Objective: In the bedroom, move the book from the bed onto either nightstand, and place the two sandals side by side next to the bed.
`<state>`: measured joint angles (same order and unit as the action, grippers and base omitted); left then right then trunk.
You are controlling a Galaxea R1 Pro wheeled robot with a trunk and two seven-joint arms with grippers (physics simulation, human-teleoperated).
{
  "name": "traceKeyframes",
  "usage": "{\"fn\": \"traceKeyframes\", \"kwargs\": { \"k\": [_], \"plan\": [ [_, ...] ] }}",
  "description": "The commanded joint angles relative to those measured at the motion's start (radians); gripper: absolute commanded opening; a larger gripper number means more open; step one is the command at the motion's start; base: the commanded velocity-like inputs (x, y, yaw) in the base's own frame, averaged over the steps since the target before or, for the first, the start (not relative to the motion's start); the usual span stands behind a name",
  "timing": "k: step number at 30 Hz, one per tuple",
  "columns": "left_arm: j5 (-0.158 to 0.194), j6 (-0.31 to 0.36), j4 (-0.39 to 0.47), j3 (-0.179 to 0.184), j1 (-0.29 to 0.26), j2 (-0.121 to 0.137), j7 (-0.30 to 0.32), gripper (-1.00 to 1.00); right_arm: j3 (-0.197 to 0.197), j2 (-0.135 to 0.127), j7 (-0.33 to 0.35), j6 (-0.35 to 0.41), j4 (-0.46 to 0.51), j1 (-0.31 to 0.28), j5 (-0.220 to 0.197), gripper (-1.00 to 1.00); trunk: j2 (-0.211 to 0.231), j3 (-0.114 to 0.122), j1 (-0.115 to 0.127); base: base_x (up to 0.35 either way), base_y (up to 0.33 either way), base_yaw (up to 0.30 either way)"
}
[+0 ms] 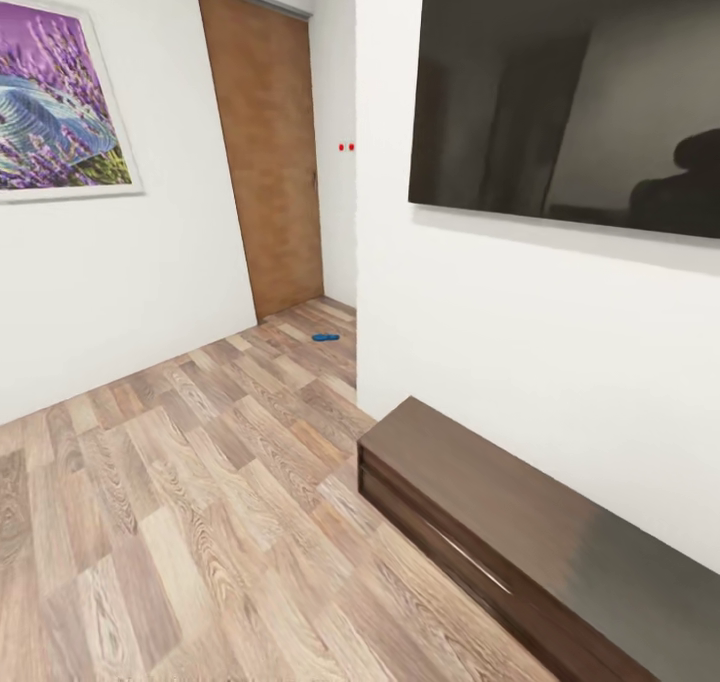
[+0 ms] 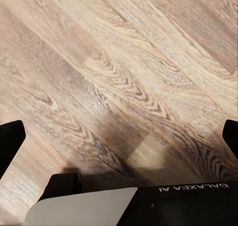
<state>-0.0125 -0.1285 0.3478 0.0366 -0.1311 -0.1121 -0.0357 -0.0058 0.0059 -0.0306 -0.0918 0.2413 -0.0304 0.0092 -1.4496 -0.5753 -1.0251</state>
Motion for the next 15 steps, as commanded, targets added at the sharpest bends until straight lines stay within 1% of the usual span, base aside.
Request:
{"fn": "traceKeyframes", "kwargs": {
  "k": [1, 15],
  "plan": [
    [-0.001, -0.003, -0.001, 0.004, -0.001, 0.001, -0.004, 1.00, 0.000, 0.000, -0.003, -0.003, 0.000, 0.000, 0.001, 1.00, 0.000, -0.002, 0.000, 0.000, 0.000, 0.252],
    [-0.001, -0.003, -0.001, 0.003, -0.001, 0.000, -0.004, 1.00, 0.000, 0.000, -0.003, -0.003, 0.000, 0.000, 0.001, 1.00, 0.000, -0.015, 0.000, 0.000, 0.000, 0.252]
  ]
}}
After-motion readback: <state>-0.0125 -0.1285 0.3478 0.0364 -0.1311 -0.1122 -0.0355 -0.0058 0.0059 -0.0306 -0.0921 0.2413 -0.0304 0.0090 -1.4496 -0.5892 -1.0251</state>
